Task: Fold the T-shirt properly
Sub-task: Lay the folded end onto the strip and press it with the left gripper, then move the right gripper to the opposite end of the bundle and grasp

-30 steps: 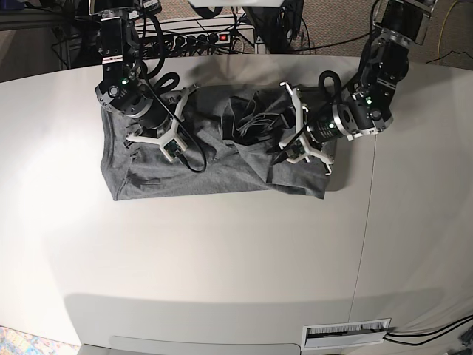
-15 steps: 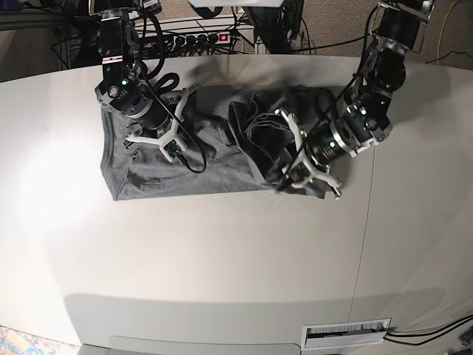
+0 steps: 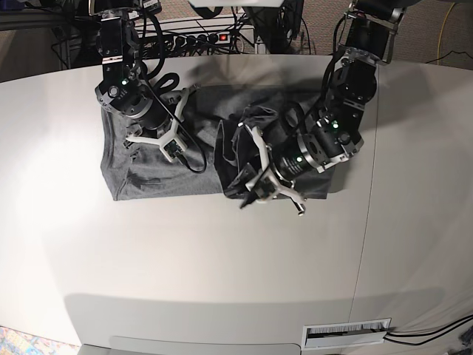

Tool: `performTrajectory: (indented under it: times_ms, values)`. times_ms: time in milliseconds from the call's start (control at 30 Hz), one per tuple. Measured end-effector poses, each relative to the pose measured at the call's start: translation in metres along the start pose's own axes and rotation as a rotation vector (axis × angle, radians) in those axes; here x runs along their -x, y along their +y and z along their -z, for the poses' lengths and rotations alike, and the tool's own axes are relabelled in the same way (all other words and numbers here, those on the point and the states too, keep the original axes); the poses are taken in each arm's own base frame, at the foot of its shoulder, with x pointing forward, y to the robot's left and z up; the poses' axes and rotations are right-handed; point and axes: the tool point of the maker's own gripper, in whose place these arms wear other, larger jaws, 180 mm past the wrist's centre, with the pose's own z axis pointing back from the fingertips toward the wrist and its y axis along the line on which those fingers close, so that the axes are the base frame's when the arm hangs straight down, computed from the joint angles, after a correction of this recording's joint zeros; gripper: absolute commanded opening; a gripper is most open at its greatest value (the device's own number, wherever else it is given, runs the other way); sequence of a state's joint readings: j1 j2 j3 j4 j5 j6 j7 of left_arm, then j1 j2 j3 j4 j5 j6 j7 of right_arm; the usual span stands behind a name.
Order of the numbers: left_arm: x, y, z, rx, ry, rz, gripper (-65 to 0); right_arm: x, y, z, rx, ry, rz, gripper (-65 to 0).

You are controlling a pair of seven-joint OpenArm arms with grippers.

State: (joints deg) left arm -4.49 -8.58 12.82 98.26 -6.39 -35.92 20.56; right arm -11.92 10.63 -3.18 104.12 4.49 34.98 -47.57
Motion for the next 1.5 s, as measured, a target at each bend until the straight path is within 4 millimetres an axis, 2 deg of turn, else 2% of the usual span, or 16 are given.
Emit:
performTrajectory:
  times_ms: [33,67,333,433,500,567,633,767,900,1000,1100,1233,1300,1433,1500]
  values:
    - [0.001,-0.002,0.0,0.01,0.005,0.009,-43.2,0.0,0.0,0.0,0.0,0.0,0.0,-65.0]
    - [0.002,-0.001,-0.001,0.006,0.009,0.013,-39.2,0.0,0.0,0.0,0.001,0.0,-0.001,-65.0]
    - [0.019,0.016,-0.009,-0.04,0.091,0.077,-38.9,0.0,0.0,0.0,0.0,0.0,0.0,-65.0]
    - [0.042,0.029,-0.027,-0.065,0.231,0.128,-43.5,0.0,0.0,0.0,0.0,0.0,0.0,-65.0]
    - [0.05,0.036,-0.039,-0.072,0.289,0.145,-47.9,0.0,-0.001,0.0,0.003,0.0,0.002,-65.0]
    - [0.052,0.037,-0.048,-0.051,0.301,0.114,-54.8,0.0,-0.006,-0.001,0.014,-0.002,0.007,-65.0]
    - [0.057,0.034,-0.054,-0.02,0.319,0.054,-64.7,-0.002,-0.013,-0.002,0.03,0.0,0.009,-65.0]
    - [0.063,0.023,-0.058,0.019,0.348,-0.112,-65.0,-0.009,-0.027,-0.006,0.069,0.029,-0.005,-65.0]
    - [0.064,0.017,-0.057,0.031,0.335,-0.217,-65.0,-0.018,-0.031,-0.019,0.101,0.046,-0.033,-65.0]
    - [0.092,0.014,-0.06,0.008,0.394,-0.297,-65.0,-0.019,-0.035,-0.025,0.119,0.059,-0.038,-65.0]
    - [0.13,0.003,-0.067,0.021,0.477,-0.374,-65.0,-0.013,-0.052,-0.033,0.166,0.065,-0.006,-65.0]
    - [0.143,0.005,-0.064,0.019,0.438,-0.455,-65.0,-0.002,-0.083,-0.049,0.256,0.071,0.063,-65.0]
    - [0.145,0.009,-0.061,0.001,0.395,-0.488,-65.0,0.007,-0.099,-0.059,0.306,0.078,0.099,-61.2]
    - [0.148,0.012,-0.058,-0.011,0.346,-0.53,-65.0,0.026,-0.121,-0.078,0.379,0.089,0.169,-44.1]
    - [0.149,0.013,-0.058,-0.011,0.344,-0.516,-65.0,0.029,-0.127,-0.086,0.39,0.054,0.215,-39.6]
